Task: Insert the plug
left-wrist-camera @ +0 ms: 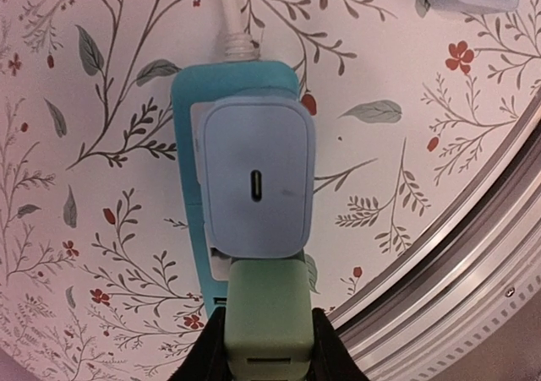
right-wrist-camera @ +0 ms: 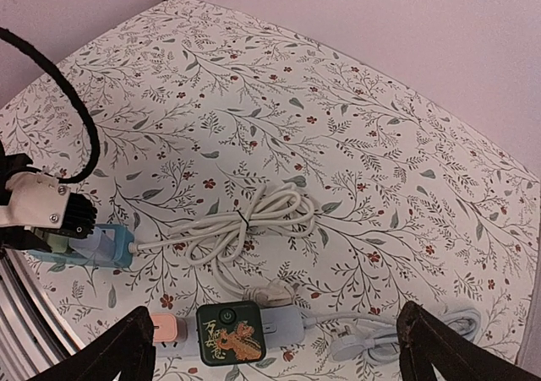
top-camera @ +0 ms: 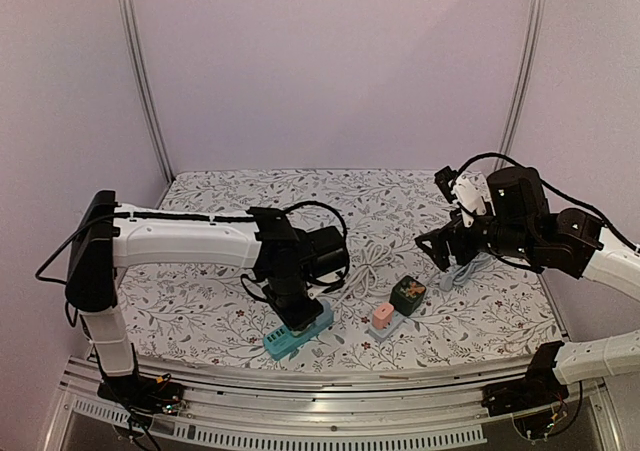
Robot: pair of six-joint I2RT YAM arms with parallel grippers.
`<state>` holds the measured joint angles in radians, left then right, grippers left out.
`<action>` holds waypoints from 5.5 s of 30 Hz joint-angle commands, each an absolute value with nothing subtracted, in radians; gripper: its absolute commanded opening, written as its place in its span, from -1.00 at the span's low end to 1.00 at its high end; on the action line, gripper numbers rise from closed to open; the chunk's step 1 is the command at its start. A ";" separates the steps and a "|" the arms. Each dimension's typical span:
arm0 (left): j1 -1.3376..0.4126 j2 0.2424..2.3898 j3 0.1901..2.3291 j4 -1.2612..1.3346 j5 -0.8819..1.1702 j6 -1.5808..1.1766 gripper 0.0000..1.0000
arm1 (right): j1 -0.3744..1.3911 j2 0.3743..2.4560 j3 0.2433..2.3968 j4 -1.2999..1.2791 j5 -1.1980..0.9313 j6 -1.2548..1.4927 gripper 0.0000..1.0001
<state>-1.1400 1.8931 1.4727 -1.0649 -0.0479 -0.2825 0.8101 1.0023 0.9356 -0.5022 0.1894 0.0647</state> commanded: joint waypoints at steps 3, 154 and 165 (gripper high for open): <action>-1.157 1.914 1.498 -1.099 -0.058 -0.281 -1.00 | 0.804 1.014 0.934 -0.515 0.204 0.060 0.98; -0.117 1.566 0.349 1.029 -0.322 -0.020 0.99 | 0.086 1.326 0.409 0.638 0.260 0.110 0.97; -0.116 1.566 0.350 1.029 -0.322 -0.020 0.98 | 0.066 1.488 0.472 0.752 0.281 0.038 0.97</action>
